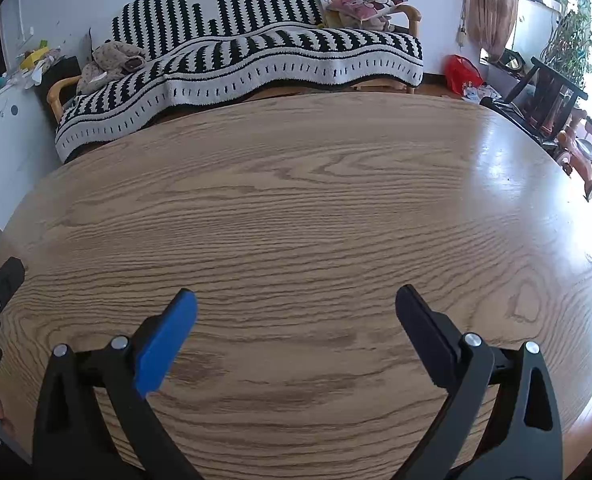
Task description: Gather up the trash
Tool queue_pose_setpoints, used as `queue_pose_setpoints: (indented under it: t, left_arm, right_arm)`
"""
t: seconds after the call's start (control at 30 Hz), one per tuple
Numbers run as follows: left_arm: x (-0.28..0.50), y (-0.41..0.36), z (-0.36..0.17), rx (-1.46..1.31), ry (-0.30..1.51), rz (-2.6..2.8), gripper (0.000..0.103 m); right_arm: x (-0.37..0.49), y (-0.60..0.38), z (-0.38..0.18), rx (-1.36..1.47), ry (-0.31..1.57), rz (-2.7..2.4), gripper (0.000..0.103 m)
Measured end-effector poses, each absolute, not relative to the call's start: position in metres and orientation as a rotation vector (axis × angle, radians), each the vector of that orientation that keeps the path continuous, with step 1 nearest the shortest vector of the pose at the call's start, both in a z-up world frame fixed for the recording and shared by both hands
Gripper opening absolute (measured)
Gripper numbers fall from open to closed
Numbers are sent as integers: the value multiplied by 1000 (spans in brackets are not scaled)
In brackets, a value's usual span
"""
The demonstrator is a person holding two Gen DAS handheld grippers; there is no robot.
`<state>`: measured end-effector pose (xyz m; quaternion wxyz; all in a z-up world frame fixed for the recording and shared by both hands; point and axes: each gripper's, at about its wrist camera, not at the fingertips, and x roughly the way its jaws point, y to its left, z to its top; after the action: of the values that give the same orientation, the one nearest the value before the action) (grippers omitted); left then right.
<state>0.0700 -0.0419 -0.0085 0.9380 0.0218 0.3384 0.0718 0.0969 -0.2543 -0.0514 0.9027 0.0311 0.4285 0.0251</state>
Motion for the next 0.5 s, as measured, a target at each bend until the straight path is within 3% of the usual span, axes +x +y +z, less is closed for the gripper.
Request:
queue_pose_setpoints:
  t: [0.5]
  left_arm:
    - [70,-41,-10,50,704,148,97]
  right_arm:
    - [98,-260,-50,84,888,32,96]
